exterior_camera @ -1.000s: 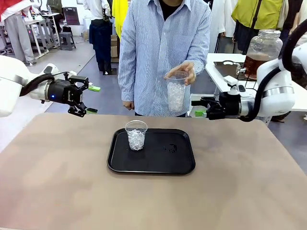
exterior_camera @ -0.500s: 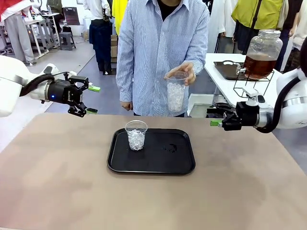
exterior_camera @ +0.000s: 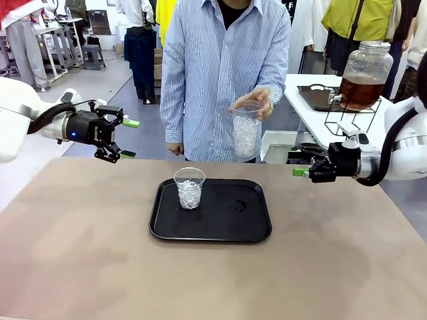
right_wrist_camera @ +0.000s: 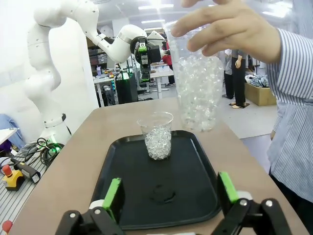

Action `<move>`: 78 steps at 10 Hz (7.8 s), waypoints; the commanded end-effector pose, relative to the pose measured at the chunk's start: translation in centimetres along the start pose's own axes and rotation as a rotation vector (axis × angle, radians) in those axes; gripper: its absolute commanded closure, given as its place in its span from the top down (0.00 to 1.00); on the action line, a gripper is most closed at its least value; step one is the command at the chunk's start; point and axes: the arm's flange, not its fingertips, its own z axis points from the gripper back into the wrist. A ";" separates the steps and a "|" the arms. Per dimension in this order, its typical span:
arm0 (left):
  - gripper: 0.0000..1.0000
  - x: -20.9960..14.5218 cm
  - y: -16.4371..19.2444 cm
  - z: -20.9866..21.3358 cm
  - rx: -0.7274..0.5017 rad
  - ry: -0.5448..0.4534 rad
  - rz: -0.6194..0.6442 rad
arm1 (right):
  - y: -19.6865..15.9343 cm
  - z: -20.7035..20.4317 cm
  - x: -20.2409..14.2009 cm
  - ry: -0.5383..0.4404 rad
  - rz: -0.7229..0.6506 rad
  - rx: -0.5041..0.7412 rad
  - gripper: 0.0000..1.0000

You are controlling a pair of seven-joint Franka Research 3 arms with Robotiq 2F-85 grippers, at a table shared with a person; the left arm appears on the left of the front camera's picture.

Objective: Pour the drink into the iced cup.
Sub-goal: Pick up the iced cup indicated by the human and present it to them.

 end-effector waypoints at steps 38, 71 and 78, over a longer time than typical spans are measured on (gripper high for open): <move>1.00 -0.5 -0.1 0.0 0.001 -0.008 -0.016 | -0.1 -0.2 0.4 0.003 -0.003 0.007 1.00; 1.00 -0.5 -0.1 0.0 0.001 -0.008 -0.016 | -0.1 -0.2 0.4 0.003 -0.003 0.007 1.00; 1.00 -0.5 -0.1 0.0 0.001 -0.008 -0.016 | -0.1 -0.2 0.4 0.003 -0.003 0.007 1.00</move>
